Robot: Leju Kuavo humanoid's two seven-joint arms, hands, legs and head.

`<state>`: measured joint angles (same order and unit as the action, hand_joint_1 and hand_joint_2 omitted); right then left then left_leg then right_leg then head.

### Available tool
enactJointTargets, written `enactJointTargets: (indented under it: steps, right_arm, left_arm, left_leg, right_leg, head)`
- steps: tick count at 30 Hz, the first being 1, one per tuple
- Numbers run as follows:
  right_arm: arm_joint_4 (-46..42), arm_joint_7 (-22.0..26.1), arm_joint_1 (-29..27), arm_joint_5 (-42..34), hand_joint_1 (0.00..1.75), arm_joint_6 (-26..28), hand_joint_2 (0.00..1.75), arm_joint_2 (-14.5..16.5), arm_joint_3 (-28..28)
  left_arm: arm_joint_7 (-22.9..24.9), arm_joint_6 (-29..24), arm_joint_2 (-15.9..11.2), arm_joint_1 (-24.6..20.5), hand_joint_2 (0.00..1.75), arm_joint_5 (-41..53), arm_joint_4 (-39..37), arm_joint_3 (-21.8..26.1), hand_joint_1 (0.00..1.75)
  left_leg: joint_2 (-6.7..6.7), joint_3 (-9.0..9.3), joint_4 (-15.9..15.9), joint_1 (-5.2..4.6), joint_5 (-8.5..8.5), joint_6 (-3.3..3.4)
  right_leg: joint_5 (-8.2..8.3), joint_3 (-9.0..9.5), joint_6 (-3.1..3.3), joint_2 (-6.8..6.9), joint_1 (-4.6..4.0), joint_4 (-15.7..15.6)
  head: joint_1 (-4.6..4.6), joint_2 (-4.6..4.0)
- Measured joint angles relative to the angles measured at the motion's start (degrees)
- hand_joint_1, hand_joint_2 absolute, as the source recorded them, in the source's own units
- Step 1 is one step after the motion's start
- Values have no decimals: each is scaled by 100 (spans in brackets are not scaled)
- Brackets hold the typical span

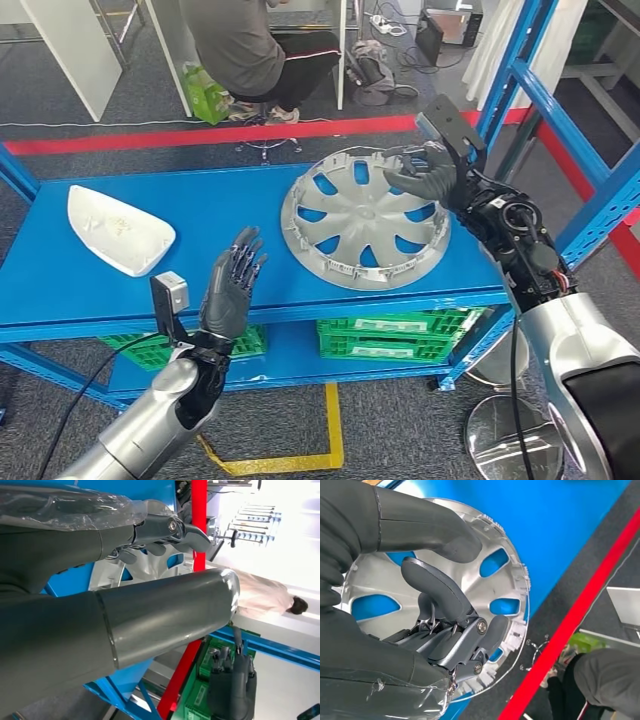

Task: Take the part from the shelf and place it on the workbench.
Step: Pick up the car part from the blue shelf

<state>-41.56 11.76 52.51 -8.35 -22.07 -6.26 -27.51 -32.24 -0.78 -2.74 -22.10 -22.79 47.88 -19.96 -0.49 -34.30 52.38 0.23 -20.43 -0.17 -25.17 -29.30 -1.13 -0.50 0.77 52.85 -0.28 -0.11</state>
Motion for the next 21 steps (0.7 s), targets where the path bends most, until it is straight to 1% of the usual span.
enactJointTargets:
  steps: [2,8,12,21]
  right_arm:
    - [-58,-76,-3,-18,1,16,175,-40,11]
    - [-173,-311,-102,-8,0,-100,175,-128,-2]
    - [-162,-477,-163,200,0,-219,175,-155,-49]
    - [191,-634,-247,610,0,-511,175,-158,-359]
  left_arm:
    - [-17,39,3,-6,0,12,-2,0,0]
    - [-37,122,9,-56,0,61,-15,0,0]
    - [-37,143,26,-103,0,79,-51,0,0]
    - [-13,124,67,-144,0,82,-105,0,0]
  left_leg:
    - [0,0,0,0,0,0]
    - [0,0,0,0,0,0]
    - [0,-1,-1,1,0,0]
    - [-1,-3,-1,1,0,0]
  right_leg:
    - [0,-1,0,0,0,0]
    - [0,-2,0,-1,0,0]
    - [0,-1,0,-1,0,0]
    - [0,-1,0,0,-1,0]
  head:
    - [-1,0]
    - [-3,0]
    - [-1,0]
    - [-1,0]
